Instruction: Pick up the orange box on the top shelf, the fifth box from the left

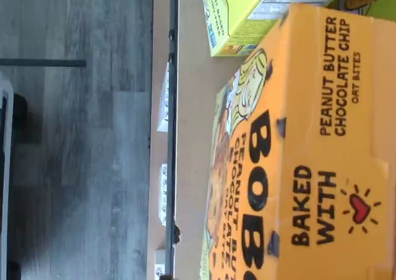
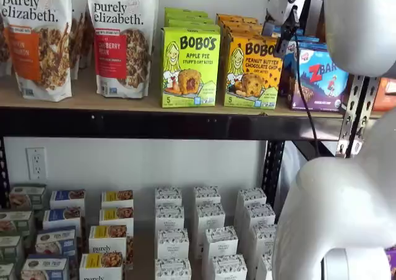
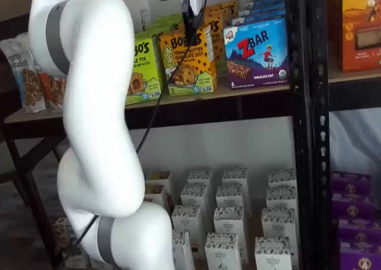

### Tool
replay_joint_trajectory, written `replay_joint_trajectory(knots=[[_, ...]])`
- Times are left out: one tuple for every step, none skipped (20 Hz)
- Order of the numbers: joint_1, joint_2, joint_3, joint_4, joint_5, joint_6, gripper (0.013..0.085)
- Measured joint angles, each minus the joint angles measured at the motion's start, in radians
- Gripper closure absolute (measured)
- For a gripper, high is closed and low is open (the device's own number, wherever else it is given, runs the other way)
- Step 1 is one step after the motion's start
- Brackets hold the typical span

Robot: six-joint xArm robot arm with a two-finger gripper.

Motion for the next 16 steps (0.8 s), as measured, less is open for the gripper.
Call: replay_joint_trajectory(knots=[[0.002,0.001,0.002,-0.002,-0.001,0.001,0.0130],[0.003,0.003,0.002,-0.006,0.001,0.002,0.0130],[0.006,0.006,0.001,-0.010,0.004,0.003,0.0130],[0.008,0.007,0.001,-0.015,0.006,0.004,0.0130],[0.010,0.009,0.001,-0.020,0.008,0.005,0.0130],[0.012,0.012,0.001,-0.025,0.012,0.007,0.0130],[0.014,0.013,0.002,-0.028,0.013,0.007,0.0130],[0.015,0.013,0.003,-0.030,0.013,0.008,0.0130],[0.016,0.014,0.006,-0.033,0.013,0.008,0.0130],[0.017,0.014,0.008,-0.036,0.012,0.009,0.0130],[0.019,0.015,0.010,-0.040,0.012,0.009,0.0130],[0.020,0.016,0.012,-0.045,0.013,0.010,0.0130],[0.021,0.016,0.014,-0.048,0.013,0.010,0.0130],[0.023,0.016,0.017,-0.053,0.014,0.011,0.0130],[0.023,0.018,0.017,-0.056,0.017,0.011,0.0130],[0.023,0.020,0.017,-0.058,0.021,0.011,0.0130]])
